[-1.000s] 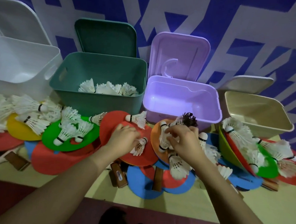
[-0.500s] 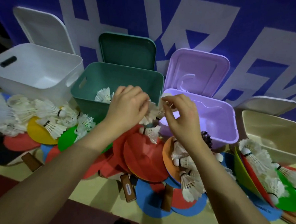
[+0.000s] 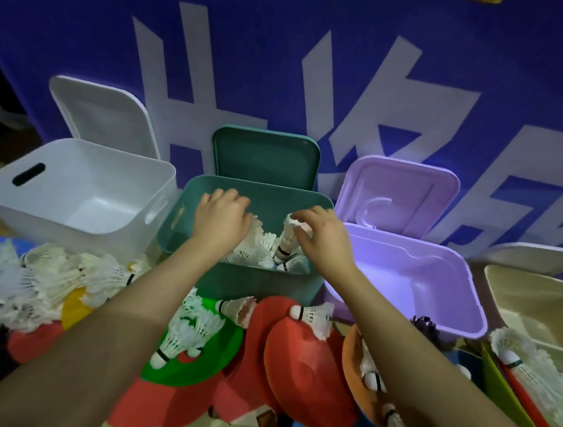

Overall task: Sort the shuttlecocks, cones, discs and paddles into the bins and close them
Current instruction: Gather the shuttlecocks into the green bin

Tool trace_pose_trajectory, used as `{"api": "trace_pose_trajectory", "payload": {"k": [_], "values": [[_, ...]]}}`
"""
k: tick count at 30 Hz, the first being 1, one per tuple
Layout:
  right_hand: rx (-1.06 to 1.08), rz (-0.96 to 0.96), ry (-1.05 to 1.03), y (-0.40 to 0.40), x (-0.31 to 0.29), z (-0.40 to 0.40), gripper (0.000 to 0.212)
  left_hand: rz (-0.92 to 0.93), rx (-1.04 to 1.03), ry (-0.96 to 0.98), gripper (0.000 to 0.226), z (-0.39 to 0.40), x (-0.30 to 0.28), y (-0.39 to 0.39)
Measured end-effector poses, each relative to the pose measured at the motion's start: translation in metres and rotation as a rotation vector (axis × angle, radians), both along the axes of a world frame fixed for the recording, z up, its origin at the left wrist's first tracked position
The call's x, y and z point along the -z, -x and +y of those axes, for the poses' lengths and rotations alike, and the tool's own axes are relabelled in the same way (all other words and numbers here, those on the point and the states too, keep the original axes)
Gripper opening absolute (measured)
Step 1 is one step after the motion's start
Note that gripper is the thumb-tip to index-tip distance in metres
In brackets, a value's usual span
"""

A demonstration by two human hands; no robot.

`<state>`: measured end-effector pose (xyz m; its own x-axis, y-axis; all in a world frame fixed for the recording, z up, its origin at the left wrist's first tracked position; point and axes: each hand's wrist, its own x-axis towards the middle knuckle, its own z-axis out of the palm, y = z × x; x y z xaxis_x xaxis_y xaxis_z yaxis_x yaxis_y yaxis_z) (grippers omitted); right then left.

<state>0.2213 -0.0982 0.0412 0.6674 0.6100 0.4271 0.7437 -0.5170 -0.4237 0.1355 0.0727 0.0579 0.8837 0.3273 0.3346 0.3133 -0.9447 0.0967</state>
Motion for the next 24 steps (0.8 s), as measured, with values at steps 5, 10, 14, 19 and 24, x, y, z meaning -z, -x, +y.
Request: {"api": "trace_pose_trajectory", "payload": {"k": [5, 10, 14, 19, 24], "values": [[0.052, 0.007, 0.073, 0.005, 0.005, -0.017, 0.025, 0.061, 0.123, 0.028, 0.039, -0.01, 0.004, -0.003], [0.019, -0.092, 0.014, 0.016, -0.016, -0.074, 0.026, -0.095, 0.36, 0.029, 0.035, -0.058, -0.012, -0.007], [0.053, -0.091, -0.041, 0.018, -0.023, -0.135, 0.022, -0.179, 0.518, 0.04, 0.039, -0.109, -0.017, -0.01], [0.105, 0.031, 0.081, 0.005, -0.001, -0.21, 0.024, -0.116, 0.565, 0.14, 0.042, -0.169, -0.003, -0.013], [0.163, 0.157, 0.332, 0.006, 0.036, -0.259, 0.047, 0.158, 0.495, 0.23, 0.04, -0.218, 0.037, -0.008]]}}
